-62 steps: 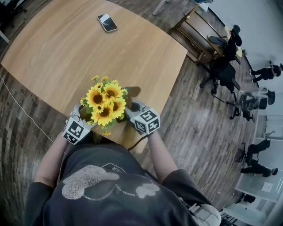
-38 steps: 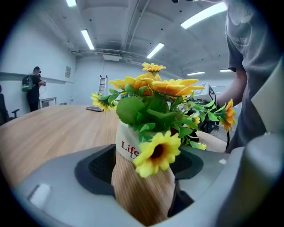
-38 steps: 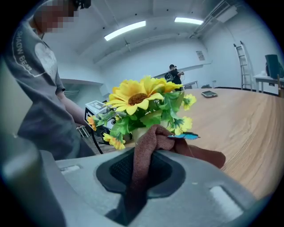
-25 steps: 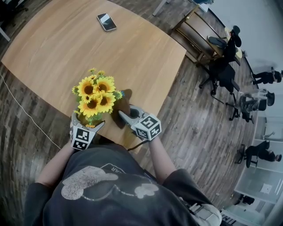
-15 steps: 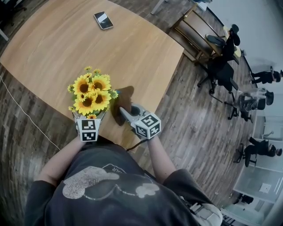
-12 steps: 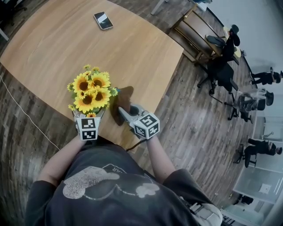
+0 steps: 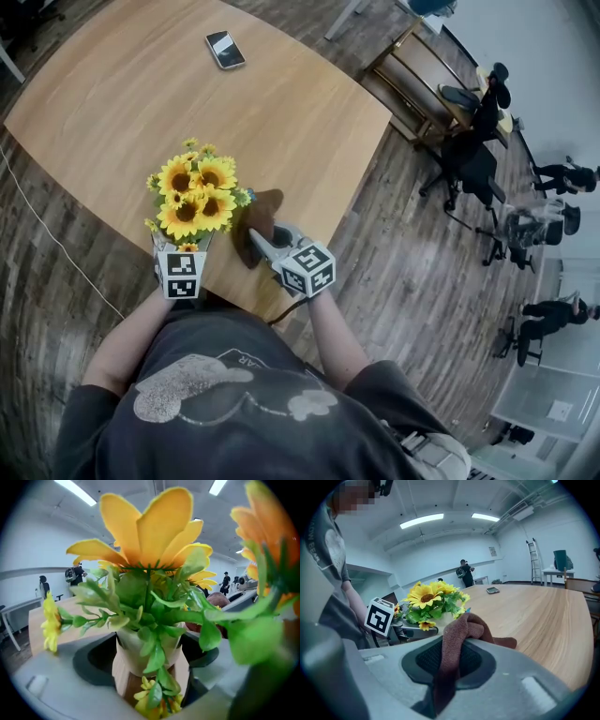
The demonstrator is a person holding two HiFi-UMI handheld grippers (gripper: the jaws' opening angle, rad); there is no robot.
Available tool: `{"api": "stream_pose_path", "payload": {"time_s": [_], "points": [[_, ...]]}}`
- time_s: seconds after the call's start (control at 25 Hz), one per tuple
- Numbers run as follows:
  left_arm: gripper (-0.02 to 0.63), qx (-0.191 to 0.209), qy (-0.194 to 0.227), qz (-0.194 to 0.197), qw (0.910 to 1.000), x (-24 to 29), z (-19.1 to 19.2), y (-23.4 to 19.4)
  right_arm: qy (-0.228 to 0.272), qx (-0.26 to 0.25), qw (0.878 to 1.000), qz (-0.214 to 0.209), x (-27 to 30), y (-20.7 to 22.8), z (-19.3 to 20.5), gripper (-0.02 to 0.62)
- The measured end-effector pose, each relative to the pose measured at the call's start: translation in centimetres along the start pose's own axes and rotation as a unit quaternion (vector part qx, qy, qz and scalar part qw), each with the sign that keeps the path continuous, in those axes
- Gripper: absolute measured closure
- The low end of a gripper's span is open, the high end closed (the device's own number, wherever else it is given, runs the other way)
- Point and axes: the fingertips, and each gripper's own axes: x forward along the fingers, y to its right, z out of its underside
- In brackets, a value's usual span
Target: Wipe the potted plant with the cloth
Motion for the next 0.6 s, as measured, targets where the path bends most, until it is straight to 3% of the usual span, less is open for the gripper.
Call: {"api": "stream_pose_path", "payload": {"time_s": [0.24, 0.44, 0.6], "points": [[0.138, 0.043, 0.007, 0.093, 0.9947, -1.6, 0.8, 0.9, -0.001, -0.007, 1.0, 0.004, 0.3, 1.0, -0.7, 0.546], [0.14, 0.095, 0.01, 0.198, 0.9755, -3.7, 2.0, 1.4, -0.027, -0.023, 0.999, -0.031, 2.6, 0.5, -0.7, 0.546], [0.14, 0.121, 0.005, 0.258, 0.9586, -5.0, 2.7, 1.9, -0.042, -0.044, 0.996, -0.061, 4.7, -0.6, -1.0, 0.546]]}}
